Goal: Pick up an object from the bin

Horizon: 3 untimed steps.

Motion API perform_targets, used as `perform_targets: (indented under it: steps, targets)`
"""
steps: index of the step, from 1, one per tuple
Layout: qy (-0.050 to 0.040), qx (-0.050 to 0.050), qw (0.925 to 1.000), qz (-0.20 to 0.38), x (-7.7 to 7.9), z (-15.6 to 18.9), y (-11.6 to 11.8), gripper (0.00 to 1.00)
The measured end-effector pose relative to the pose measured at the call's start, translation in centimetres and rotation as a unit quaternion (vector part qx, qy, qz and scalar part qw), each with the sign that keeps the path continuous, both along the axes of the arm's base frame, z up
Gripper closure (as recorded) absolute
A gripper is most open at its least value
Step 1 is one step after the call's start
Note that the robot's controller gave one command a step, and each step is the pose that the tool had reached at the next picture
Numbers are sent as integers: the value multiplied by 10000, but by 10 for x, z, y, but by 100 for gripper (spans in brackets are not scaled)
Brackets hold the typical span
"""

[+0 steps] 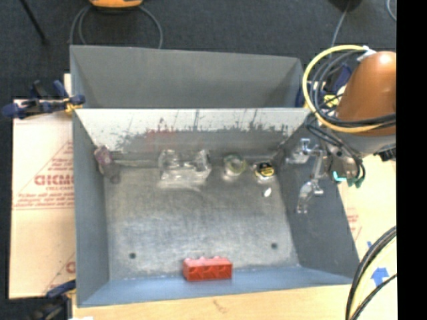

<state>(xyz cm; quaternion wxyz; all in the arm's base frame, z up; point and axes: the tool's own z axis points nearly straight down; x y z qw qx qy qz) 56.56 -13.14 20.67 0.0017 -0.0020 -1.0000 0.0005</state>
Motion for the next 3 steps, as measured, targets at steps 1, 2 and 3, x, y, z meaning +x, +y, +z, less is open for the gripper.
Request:
perform_targets:
  steps: [1,2,3]
  targets:
    - [-84,5,9978,-656,77,-124,-4,0]
    - [-55,-11,9980,-637,75,-121,-5,100]
    - [-84,-15,9997,-247,69,30,6,100]
